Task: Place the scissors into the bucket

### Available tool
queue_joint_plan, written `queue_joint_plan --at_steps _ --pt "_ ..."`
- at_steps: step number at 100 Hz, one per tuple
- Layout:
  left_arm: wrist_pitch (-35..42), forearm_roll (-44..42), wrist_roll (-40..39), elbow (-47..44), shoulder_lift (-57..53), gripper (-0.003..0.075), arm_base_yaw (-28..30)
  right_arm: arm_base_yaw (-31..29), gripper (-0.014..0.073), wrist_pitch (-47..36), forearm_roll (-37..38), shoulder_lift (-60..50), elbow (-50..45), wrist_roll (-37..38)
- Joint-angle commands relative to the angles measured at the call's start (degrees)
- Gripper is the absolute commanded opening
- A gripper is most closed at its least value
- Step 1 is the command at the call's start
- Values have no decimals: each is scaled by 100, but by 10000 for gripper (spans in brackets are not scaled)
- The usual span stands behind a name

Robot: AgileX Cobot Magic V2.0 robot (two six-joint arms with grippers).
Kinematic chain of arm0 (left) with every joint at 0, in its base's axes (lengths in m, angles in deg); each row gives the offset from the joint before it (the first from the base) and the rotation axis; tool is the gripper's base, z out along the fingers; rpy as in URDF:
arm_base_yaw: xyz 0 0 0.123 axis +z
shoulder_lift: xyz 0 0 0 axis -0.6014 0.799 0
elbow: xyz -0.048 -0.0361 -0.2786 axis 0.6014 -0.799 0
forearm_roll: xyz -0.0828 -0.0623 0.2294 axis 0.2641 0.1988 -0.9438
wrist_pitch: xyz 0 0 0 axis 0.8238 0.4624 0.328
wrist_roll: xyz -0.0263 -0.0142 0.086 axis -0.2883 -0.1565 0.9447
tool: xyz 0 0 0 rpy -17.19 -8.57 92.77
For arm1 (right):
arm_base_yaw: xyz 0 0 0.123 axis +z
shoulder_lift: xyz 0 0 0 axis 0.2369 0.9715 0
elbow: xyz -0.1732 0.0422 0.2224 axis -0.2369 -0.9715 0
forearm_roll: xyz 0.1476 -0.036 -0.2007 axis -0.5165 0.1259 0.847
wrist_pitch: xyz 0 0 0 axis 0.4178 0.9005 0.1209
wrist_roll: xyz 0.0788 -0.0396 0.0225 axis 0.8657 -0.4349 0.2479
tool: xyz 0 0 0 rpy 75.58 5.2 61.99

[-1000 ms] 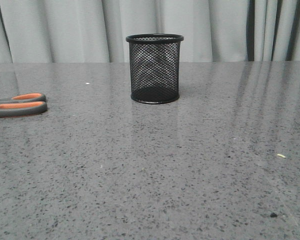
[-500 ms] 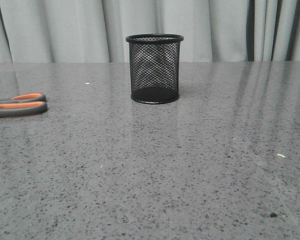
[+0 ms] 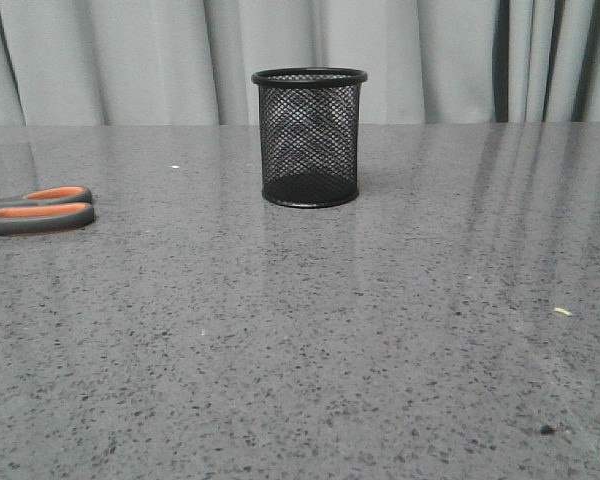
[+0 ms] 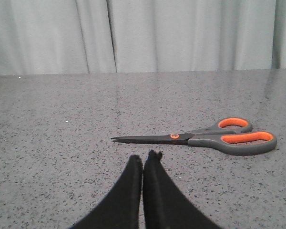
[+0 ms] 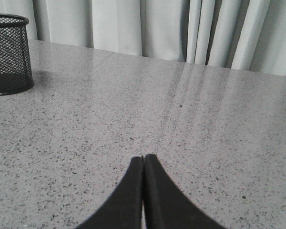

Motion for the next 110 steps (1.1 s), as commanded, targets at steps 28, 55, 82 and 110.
queue_joint_plan --at_steps 28,55,82,110 --pt "950 425 -66 -238 -151 -20 -42 -25 -66 -1033 -121 -128 -31 -25" --pt "939 1841 -66 -229 -151 -20 -42 -25 -66 -1139 -2329 -128 -31 -25" --pt "865 4092 -66 -69 -151 -20 -42 -25 -52 -751 -3130 -128 196 -25" --pt "-794 3025 322 1675 488 -20 -42 -25 -44 724 -2752 1027 1602 -25"
